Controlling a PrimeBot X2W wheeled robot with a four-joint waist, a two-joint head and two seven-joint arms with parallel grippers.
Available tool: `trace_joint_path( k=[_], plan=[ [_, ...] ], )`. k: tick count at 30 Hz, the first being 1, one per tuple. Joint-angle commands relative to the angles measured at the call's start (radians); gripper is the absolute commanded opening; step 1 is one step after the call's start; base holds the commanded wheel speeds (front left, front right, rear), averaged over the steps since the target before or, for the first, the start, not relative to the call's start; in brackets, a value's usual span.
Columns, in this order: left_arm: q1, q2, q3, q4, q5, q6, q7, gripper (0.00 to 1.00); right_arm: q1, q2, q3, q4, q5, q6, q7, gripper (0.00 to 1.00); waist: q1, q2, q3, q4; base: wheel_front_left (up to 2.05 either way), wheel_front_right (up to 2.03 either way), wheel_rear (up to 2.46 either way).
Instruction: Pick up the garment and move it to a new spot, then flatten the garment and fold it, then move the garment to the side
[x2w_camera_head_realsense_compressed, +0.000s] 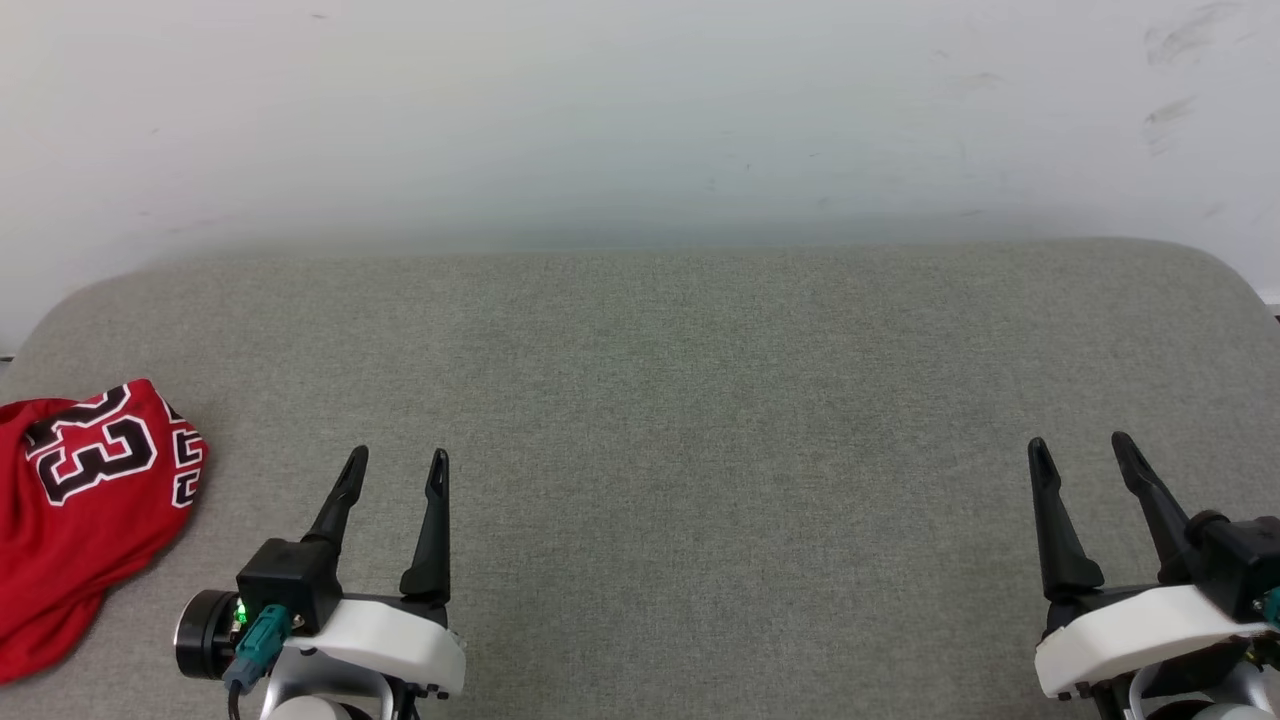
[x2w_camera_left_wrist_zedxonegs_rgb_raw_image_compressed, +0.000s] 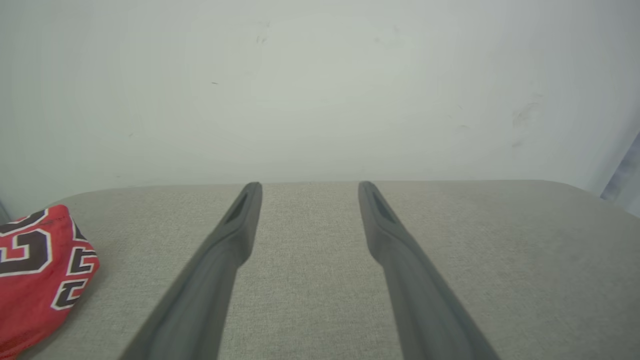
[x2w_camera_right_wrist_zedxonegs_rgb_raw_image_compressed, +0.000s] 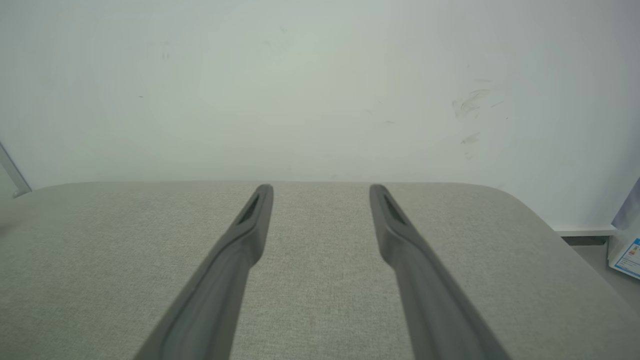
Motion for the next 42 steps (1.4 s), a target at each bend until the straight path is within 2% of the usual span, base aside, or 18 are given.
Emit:
trace_joint_path(
  k=[1,14,22,29,42],
  plan=[
    [0.005,0.003,0.000,-0.002,0.025,0.003,-0.009,1.00,-0.001,0.003,-0.001,-0.008,-0.023,0.000,-0.008,1.00,0.0000,0.0000,0.001,0.000,0.00,0.00,0.00],
    [0.005,-0.004,0.006,0.018,0.086,-0.001,-0.029,1.00,0.006,0.004,-0.008,-0.007,-0.070,0.000,-0.024,1.00,0.0000,0.0000,0.005,0.005,0.00,0.00,0.00],
    [-0.018,-0.009,0.018,0.037,0.081,-0.006,-0.032,1.00,0.010,0.004,-0.007,-0.002,-0.048,0.000,-0.026,1.00,0.0000,0.0000,0.009,0.043,0.00,0.00,0.00],
    [-0.033,-0.011,0.034,0.040,0.071,-0.007,-0.032,1.00,0.001,0.003,0.016,-0.013,-0.053,0.000,-0.020,1.00,0.0000,0.0000,0.018,0.123,0.00,0.00,0.00],
    [-0.031,-0.016,0.074,0.028,0.066,0.004,-0.032,1.00,-0.025,0.003,0.073,-0.013,-0.077,0.000,-0.017,1.00,0.0000,0.0000,0.027,0.332,0.00,0.00,0.00]
  ],
)
